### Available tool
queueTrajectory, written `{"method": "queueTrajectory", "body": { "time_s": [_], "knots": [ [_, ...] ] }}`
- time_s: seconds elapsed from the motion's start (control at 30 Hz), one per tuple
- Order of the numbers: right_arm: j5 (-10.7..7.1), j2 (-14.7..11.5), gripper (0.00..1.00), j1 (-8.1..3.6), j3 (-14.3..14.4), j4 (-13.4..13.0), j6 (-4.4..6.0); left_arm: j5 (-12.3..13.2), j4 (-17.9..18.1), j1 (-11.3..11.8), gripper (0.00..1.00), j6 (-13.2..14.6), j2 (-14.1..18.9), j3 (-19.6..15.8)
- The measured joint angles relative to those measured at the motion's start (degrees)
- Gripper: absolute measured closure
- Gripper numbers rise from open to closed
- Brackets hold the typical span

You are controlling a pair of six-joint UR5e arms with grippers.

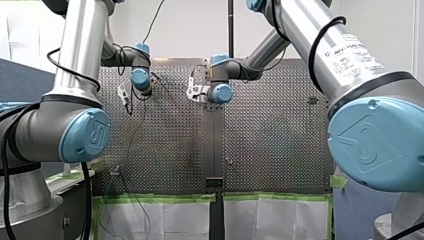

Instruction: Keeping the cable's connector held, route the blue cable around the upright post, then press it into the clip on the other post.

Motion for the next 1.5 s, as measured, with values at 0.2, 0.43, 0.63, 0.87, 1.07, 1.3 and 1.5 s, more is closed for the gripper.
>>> {"method": "queueTrajectory", "body": {
  "time_s": [0.2,0.43,0.63,0.87,1.07,1.3,1.5],
  "knots": [
    [1.52,0.11,1.00,-0.18,2.73,-0.22,-0.10,-0.13,-1.34,-0.80,0.00,0.28,-1.83,0.00],
    [2.61,1.71,1.00,-0.32,4.20,-0.27,-0.20,-0.90,-1.58,-1.16,0.00,-0.02,-2.35,0.00],
    [4.65,5.03,1.00,-0.40,4.83,-0.35,-0.20,-2.21,-1.57,-1.31,0.00,-0.19,-2.36,0.00],
    [5.34,8.88,1.00,-0.59,5.01,-0.79,-0.21,-2.69,-1.32,-1.41,0.00,-0.20,-2.37,0.00],
    [5.40,12.38,1.00,-0.89,5.02,-1.82,0.05,-2.82,-1.20,-1.47,0.00,-0.23,-2.37,0.00],
    [5.40,16.38,1.00,-1.04,5.23,-3.00,0.12,-2.87,-0.92,-1.48,0.00,-0.01,-2.37,0.00],
    [5.36,18.05,1.00,-1.36,6.15,-5.32,0.41,-2.30,0.22,-1.32,0.00,-0.01,-2.39,0.00]
  ]
}}
